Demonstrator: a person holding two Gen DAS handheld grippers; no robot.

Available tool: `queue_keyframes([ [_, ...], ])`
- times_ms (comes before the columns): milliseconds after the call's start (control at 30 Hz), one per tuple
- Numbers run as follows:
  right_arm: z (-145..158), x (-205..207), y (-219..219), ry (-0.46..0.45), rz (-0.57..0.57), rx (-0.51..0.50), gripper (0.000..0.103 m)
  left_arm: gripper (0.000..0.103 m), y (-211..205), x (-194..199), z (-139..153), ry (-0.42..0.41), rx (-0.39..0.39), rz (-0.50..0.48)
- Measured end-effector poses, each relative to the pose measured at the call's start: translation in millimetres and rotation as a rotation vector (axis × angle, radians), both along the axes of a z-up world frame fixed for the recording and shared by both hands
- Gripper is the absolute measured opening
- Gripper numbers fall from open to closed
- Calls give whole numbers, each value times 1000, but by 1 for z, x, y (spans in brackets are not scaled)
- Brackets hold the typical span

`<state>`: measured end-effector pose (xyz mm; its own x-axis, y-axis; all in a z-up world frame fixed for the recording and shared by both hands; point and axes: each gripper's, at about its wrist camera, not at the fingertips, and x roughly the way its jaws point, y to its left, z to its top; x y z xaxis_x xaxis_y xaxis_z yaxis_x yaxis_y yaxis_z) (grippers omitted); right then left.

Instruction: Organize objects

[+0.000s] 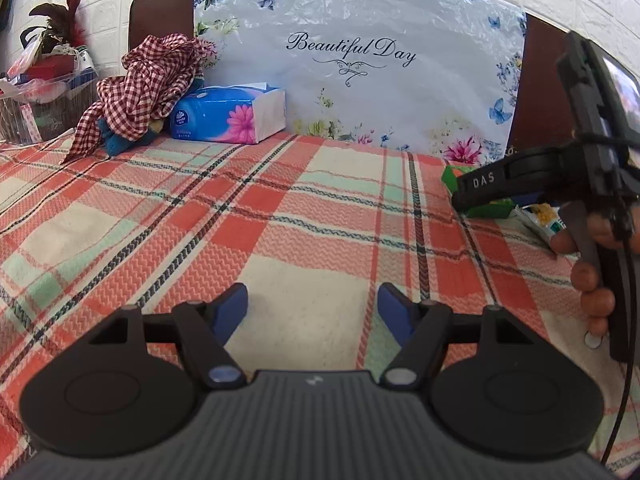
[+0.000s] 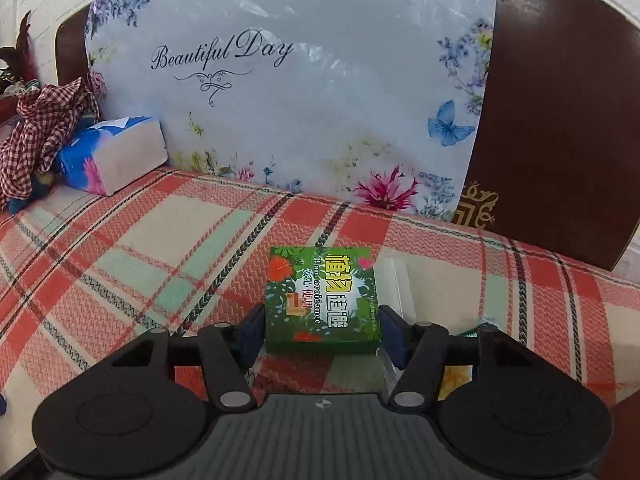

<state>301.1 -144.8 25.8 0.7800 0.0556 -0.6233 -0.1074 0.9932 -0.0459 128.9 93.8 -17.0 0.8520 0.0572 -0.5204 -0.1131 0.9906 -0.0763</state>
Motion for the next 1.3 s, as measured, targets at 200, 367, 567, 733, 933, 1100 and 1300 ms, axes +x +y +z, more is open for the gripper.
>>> queue_keyframes([
  [200,6,-92,19,16,171,-37,59,72,19,-2,0,-20,-108,41],
  [367,-3,-215,20,-33,320,-170,59,72,15,0,0,-13,-94,27],
  [567,-5,-304,-35,-63,130,-224,63,72,-7,-4,12,74,-73,-82],
  [733,4,-338,-72,-110,16,-136,83,72,-71,-43,42,84,-221,-419],
  [933,-9,-341,-78,-67,-4,-78,87,75,-132,-72,40,218,-258,-671],
  [1100,-19,-329,-89,-16,-3,-8,89,79,-153,-74,18,332,-223,-685],
  [1300,-14,-326,-90,-66,17,56,61,52,-164,-80,32,329,-211,-720],
])
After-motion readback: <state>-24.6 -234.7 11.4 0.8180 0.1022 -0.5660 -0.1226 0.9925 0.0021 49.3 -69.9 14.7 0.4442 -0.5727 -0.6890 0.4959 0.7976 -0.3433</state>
